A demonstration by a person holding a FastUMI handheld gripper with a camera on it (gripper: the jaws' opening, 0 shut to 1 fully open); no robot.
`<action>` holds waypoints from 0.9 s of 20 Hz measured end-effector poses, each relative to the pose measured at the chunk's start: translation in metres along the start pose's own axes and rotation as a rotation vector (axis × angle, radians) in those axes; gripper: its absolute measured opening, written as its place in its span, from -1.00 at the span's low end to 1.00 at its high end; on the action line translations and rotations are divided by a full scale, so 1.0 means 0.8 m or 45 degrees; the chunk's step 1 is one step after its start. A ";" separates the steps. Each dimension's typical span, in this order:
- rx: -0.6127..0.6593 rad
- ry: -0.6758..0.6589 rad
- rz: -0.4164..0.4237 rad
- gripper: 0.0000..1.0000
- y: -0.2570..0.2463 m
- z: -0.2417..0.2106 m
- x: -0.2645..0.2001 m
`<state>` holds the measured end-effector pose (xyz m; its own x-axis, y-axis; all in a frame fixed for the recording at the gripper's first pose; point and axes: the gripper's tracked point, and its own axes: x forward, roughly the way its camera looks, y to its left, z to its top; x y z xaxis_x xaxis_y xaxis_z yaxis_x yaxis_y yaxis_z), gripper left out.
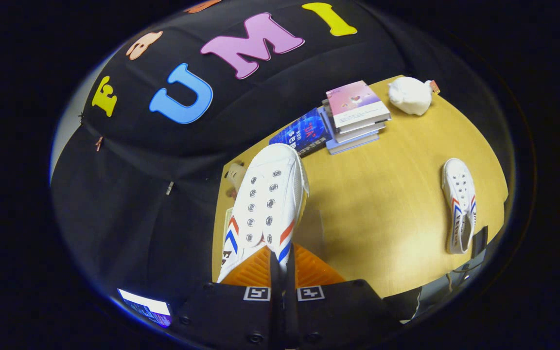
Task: Open the storage box then place both shoes into the box .Put the left shoe in first, then the right shoe, with the right side of both shoes facing outward in a uniform manner.
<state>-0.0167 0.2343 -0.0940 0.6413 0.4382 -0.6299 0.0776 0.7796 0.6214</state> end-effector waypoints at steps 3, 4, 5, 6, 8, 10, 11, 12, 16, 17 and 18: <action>-0.014 0.081 0.042 -0.90 0.036 -0.027 0.030; -0.039 0.109 0.044 -0.89 0.044 -0.040 0.041; -0.066 0.133 0.041 -0.90 0.051 -0.052 0.051; -0.089 0.159 0.040 -0.90 0.055 -0.064 0.060; -0.117 0.215 0.037 -0.89 0.062 -0.089 0.076; -0.138 0.265 0.013 -0.90 0.056 -0.106 0.113; -0.156 0.290 -0.016 -0.90 0.049 -0.116 0.123; -0.172 0.314 -0.060 -0.90 0.041 -0.125 0.135; -0.175 0.361 -0.186 -0.90 0.021 -0.148 0.182; -0.169 0.373 -0.197 -0.90 0.020 -0.151 0.193; -0.171 0.381 -0.211 -0.89 0.018 -0.153 0.202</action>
<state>-0.0055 0.3710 -0.2437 0.3750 0.3967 -0.8378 0.0483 0.8942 0.4451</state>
